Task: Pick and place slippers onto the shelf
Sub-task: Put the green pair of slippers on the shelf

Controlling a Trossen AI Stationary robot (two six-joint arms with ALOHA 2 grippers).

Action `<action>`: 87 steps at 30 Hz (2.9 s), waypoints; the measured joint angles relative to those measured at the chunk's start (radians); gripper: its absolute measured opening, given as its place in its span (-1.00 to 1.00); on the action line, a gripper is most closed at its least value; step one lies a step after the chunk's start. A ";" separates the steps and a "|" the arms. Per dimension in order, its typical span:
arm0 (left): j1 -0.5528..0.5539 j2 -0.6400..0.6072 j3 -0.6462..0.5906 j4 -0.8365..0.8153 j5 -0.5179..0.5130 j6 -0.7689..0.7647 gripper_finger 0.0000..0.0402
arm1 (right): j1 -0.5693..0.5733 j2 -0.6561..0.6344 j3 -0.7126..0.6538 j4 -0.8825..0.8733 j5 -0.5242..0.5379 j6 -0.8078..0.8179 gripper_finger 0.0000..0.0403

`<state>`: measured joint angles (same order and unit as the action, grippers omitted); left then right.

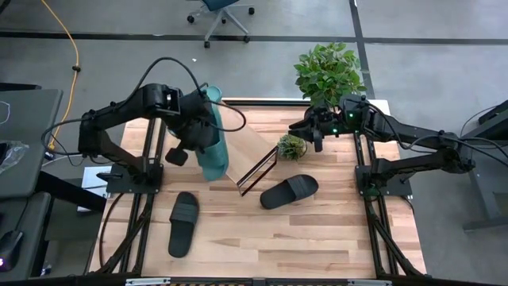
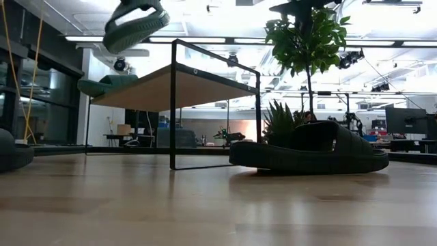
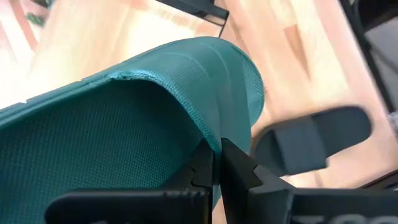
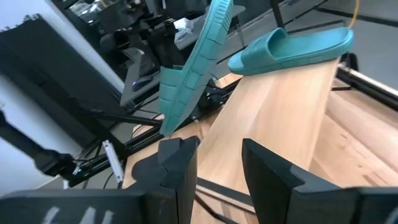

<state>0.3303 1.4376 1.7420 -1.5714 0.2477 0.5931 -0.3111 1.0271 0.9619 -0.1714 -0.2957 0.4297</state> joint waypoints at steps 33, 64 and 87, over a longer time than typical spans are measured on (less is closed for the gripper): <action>0.115 0.021 -0.001 0.000 -0.241 0.502 -1.00 | 0.000 0.000 0.000 0.003 0.079 0.026 -0.41; 0.115 -0.113 -0.189 0.000 -0.158 0.466 -1.00 | 0.000 0.000 0.000 0.003 0.132 0.034 -0.41; 0.115 -0.104 -0.248 0.000 -0.335 0.561 -1.00 | 0.000 0.000 0.000 0.004 0.157 0.043 -0.41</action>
<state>0.4450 1.3332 1.4940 -1.5714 -0.0871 1.1544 -0.3115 1.0275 0.9619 -0.1677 -0.1383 0.4728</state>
